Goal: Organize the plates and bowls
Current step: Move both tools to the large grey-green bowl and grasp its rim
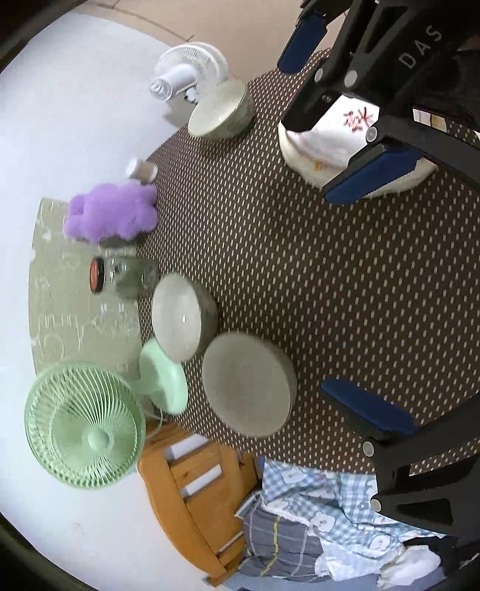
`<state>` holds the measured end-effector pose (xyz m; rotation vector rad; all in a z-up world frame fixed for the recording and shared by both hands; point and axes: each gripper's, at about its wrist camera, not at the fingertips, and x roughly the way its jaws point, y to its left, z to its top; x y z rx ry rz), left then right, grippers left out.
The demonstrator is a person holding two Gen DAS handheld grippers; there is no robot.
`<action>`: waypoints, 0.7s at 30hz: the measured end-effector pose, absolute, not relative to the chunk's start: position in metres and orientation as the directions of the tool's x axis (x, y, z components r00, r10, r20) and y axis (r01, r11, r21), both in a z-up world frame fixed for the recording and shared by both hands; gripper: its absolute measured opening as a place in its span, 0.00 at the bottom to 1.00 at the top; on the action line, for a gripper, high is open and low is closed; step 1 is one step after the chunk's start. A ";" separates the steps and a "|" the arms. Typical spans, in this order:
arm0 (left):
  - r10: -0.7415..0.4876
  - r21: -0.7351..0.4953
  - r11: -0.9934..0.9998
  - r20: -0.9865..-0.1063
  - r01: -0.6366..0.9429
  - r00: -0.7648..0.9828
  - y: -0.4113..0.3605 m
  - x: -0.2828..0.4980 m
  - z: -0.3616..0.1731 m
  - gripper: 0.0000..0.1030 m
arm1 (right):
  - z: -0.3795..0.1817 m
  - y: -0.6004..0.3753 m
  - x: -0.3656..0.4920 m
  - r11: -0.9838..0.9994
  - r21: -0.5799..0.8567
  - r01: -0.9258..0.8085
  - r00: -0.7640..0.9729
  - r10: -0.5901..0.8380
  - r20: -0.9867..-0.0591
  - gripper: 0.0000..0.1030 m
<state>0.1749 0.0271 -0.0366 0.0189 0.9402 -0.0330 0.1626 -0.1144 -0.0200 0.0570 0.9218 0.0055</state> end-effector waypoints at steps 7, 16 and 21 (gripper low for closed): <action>0.000 0.010 1.000 -0.791 0.014 0.612 0.064 0.187 -0.034 0.90 | -0.018 -0.079 0.178 0.998 0.055 0.005 0.618 0.040 -0.785 0.67; 0.039 0.029 0.999 -0.780 -0.027 0.624 0.104 0.215 -0.039 0.83 | -0.019 -0.033 0.212 0.996 0.083 -0.016 0.625 0.075 -0.777 0.67; 0.061 0.044 0.998 -0.785 -0.043 0.616 0.120 0.232 -0.053 0.80 | -0.029 -0.010 0.233 0.995 0.086 -0.040 0.613 0.093 -0.785 0.67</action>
